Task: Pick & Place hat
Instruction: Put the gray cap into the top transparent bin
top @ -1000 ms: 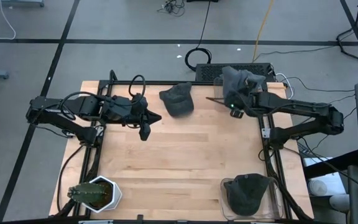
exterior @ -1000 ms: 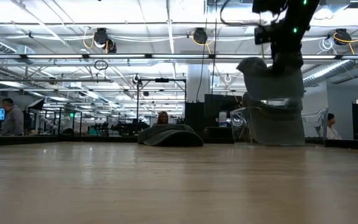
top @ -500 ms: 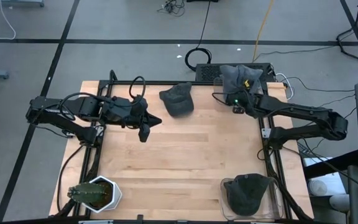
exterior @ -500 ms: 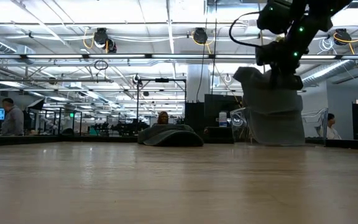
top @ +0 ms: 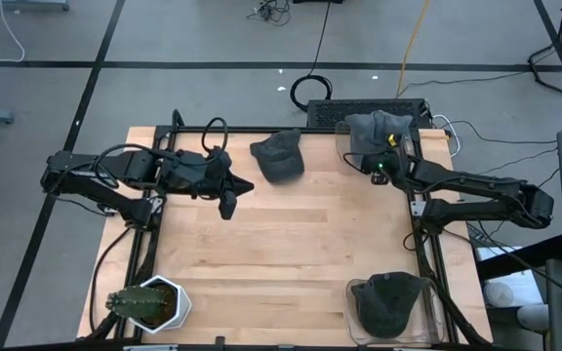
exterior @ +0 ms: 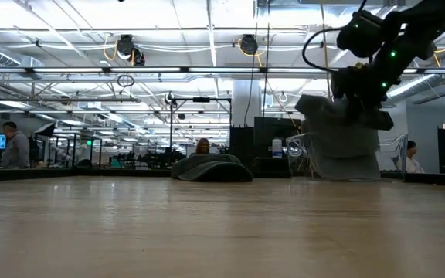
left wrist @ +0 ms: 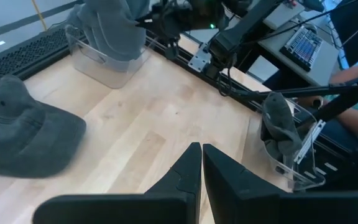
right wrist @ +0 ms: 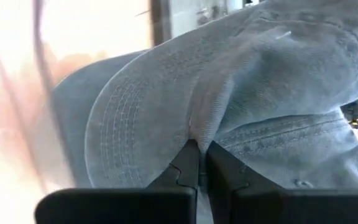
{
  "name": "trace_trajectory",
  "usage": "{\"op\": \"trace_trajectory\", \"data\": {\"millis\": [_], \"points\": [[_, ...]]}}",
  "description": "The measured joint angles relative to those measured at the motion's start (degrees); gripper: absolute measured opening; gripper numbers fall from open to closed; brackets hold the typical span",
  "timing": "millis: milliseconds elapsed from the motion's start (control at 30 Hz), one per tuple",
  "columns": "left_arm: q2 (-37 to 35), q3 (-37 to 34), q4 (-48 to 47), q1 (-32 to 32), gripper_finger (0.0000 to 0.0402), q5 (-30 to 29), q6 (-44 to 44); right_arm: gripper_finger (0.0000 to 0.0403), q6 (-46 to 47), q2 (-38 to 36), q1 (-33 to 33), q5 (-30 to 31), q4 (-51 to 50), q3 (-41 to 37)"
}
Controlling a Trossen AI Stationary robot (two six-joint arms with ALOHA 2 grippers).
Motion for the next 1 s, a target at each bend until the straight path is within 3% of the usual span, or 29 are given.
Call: {"op": "trace_trajectory", "data": {"millis": [500,667,833,1000], "points": [[0.0,0.0,0.0,0.0,0.0024,0.0,-3.0,0.0008,3.6,-0.4,0.0,-6.1,0.8,-6.5],[0.9,0.0,0.1,0.0,0.0024,-0.2,-4.8,0.0043,2.9,-0.5,0.0,-7.3,0.4,-7.4],[1.9,0.1,0.6,0.0,0.0024,-0.5,-6.3,0.0088,1.3,-1.9,0.5,-0.3,2.8,-7.5],[3.5,0.1,1.4,0.0,0.0024,-0.5,-6.3,0.0124,2.1,-6.0,1.3,1.6,3.1,-7.5]]}}
